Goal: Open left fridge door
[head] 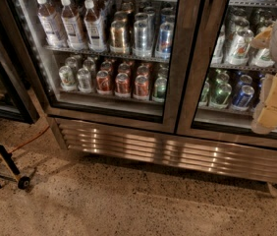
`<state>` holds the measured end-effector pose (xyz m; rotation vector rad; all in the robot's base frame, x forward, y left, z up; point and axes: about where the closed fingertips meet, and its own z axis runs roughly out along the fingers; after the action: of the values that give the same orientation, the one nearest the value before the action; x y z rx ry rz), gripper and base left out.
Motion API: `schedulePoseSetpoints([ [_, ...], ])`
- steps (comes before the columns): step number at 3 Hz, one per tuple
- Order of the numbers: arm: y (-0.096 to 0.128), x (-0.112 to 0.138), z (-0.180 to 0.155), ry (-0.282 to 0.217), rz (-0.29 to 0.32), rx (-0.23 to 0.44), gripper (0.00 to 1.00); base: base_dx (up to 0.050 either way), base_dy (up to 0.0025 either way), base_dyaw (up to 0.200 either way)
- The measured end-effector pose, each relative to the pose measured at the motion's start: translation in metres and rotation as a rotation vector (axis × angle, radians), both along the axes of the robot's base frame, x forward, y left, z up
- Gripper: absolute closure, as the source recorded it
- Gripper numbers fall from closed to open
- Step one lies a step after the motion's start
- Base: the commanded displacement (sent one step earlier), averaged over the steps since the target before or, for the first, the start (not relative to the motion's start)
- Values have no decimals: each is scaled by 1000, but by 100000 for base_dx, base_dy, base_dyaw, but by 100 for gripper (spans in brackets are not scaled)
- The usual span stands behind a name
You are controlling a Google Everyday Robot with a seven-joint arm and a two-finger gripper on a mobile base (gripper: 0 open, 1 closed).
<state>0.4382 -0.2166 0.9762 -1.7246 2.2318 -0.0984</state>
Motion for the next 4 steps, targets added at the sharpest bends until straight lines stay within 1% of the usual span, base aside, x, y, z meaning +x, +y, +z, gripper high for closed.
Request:
schedulePoseSetpoints([
  [1,0,0,0,0,0,0,0,0,0,0],
  [2,2,4,2,-15,4,22,0,0,0,0],
  [3,8,28,7,-70,-28,150,0,0,0,0],
  [4,24,61,12,-99,-49,326,0,0,0,0],
])
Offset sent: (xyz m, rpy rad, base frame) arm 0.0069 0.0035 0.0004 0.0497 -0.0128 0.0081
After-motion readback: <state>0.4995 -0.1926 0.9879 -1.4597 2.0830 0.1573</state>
